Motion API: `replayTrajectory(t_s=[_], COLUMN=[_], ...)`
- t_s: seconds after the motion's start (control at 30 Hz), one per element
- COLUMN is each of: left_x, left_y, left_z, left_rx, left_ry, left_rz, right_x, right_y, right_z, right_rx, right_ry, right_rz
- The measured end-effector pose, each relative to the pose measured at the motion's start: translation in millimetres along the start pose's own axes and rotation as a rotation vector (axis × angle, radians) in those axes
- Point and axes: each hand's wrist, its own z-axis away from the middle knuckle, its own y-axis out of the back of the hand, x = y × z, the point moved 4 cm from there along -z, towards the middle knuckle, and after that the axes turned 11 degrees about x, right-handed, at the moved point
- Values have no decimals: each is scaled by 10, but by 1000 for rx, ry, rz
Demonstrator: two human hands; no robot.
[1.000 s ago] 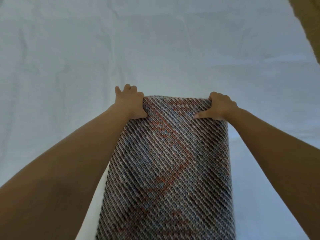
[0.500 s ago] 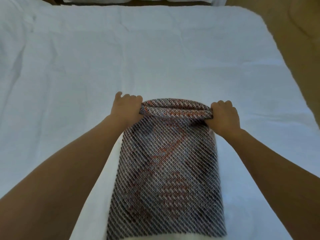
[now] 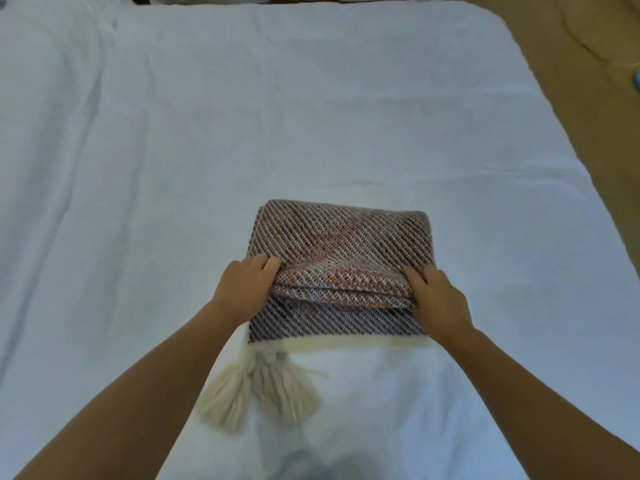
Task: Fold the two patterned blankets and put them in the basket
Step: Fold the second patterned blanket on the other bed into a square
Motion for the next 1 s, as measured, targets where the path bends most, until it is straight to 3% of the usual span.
replayTrajectory(t_s=[0.1,0.3,0.47,0.5,0.57,0.63,0.73,0.9,1.0], left_x=[135,438,707,743,773,778,830,857,625], left_y=[-168,-447,-496,-450,-319,-172,-78,-409,-679], left_z=[359,871,971,909,753,572,255,-199,-315], left_rx=[-24,-115,-253,-264,-226,-66,123,91,100], left_ry=[43,116,264,286,335,339,295,199,203], left_rz=[-37,-52,-49,-32,26,90,204,163,130], right_x=[-11,58,59,46,-25,-116,-354,-925,-922], right_y=[-125,-273,-465,-428,-267,-160,-139,-409,-638], right_z=[302,710,863,831,731,597,335,-136,-363], right_rx=[-4,164,-98,-88,22,158,199,181,152], right_ry=[40,145,96,71,43,27,31,120,138], right_rz=[-7,37,37,2,-124,-192,-210,-171,-78])
